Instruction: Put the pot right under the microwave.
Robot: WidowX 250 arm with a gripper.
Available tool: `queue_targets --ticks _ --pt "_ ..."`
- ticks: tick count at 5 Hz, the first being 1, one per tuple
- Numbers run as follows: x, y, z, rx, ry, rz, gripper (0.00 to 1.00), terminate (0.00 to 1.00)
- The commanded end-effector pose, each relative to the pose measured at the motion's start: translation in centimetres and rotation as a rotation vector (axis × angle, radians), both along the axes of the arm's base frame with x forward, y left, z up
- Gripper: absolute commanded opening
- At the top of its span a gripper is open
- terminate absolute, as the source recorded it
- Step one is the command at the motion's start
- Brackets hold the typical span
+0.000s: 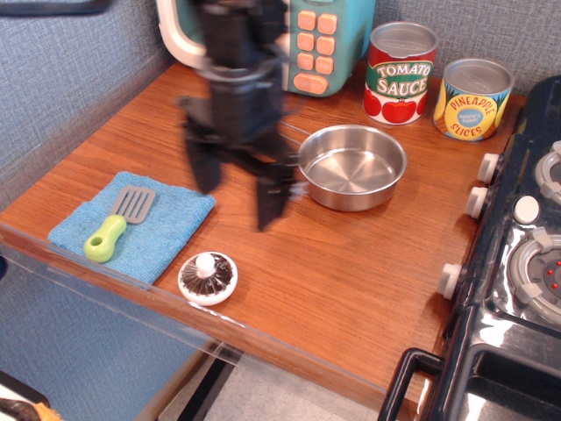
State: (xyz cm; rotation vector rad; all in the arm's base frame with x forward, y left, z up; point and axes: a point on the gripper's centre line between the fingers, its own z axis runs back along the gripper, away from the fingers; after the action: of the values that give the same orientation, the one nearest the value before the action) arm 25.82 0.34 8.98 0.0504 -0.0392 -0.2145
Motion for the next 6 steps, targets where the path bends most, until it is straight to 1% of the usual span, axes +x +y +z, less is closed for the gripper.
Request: queue_targets --ticks 1,2,3,4,5,6 --pt "7.7 -3.7 -0.3 0.006 -0.07 0.003 1.0 0.0" --pt "10.9 -5.1 -1.7 0.004 -0.066 0.015 1.0 0.0" --pt "12.6 -6.3 -3.2 -0.023 -0.059 0.032 1.0 0.0" --pt "13.2 -7.3 -4.5 -0.044 -0.052 0.048 1.0 0.0" --pt "13.2 -7.3 -5.6 -0.083 -0.064 0.101 0.0 0.0" --pt "13.1 -7.0 -6.1 -0.077 -0.054 0.108 0.0 0.0"
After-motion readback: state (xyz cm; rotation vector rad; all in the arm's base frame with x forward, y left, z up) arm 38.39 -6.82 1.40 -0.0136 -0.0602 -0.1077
